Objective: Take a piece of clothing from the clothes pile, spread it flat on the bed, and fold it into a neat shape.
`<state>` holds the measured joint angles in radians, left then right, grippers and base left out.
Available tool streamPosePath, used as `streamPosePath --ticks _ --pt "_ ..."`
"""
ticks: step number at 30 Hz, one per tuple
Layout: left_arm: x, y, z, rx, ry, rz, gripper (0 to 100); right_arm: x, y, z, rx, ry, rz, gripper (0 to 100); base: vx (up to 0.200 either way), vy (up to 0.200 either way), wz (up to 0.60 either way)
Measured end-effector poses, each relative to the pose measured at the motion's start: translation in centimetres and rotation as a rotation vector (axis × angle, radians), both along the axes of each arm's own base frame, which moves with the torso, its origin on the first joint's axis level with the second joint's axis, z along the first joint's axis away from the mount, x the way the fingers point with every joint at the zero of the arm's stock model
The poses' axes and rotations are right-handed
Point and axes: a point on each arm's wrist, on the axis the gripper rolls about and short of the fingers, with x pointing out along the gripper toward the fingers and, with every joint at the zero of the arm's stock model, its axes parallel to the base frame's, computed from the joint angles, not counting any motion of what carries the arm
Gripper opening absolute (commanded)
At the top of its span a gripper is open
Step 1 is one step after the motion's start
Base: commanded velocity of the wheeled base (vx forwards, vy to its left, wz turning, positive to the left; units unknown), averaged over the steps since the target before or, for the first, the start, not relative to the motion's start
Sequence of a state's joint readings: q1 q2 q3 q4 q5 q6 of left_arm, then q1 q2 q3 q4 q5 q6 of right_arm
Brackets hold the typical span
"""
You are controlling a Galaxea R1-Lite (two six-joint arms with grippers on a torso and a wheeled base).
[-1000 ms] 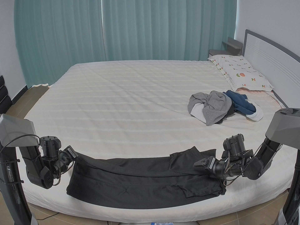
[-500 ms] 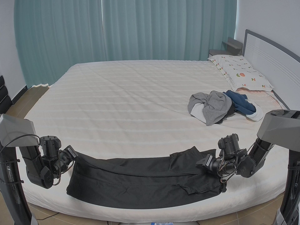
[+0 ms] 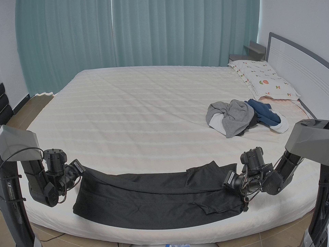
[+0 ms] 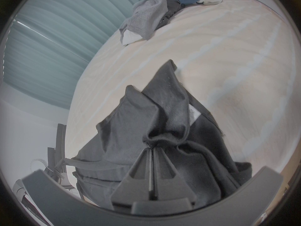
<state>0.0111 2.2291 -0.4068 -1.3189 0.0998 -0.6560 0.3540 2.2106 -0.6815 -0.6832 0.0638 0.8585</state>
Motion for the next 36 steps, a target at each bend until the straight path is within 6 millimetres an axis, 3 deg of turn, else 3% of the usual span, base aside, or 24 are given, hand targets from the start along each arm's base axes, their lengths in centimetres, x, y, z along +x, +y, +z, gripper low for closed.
streamPosePath --ticks 8,19,29,32,36 --pt "0.0 0.0 0.0 0.001 -0.001 0.002 0 -0.2 -0.1 1.3 0.017 -0.022 0.004 0 0.000 0.000 0.00" --pt "0.6 0.1 0.3 -0.013 -0.027 0.011 0 1.2 -0.5 2.7 0.062 -0.139 -0.032 0 0.000 0.000 0.00" --pt "2.7 0.3 1.6 -0.095 -0.144 0.119 0 3.7 -0.9 5.4 0.211 -0.436 -0.127 0 0.000 0.000 0.00" --pt "2.8 0.3 1.8 -0.089 -0.169 0.121 0 3.7 -1.2 5.2 0.207 -0.497 -0.118 0 0.000 0.000 0.00" --pt "2.1 0.3 1.3 -0.010 -0.152 0.084 0 2.6 -1.7 3.1 0.098 -0.463 -0.061 0 0.000 0.000 0.00"
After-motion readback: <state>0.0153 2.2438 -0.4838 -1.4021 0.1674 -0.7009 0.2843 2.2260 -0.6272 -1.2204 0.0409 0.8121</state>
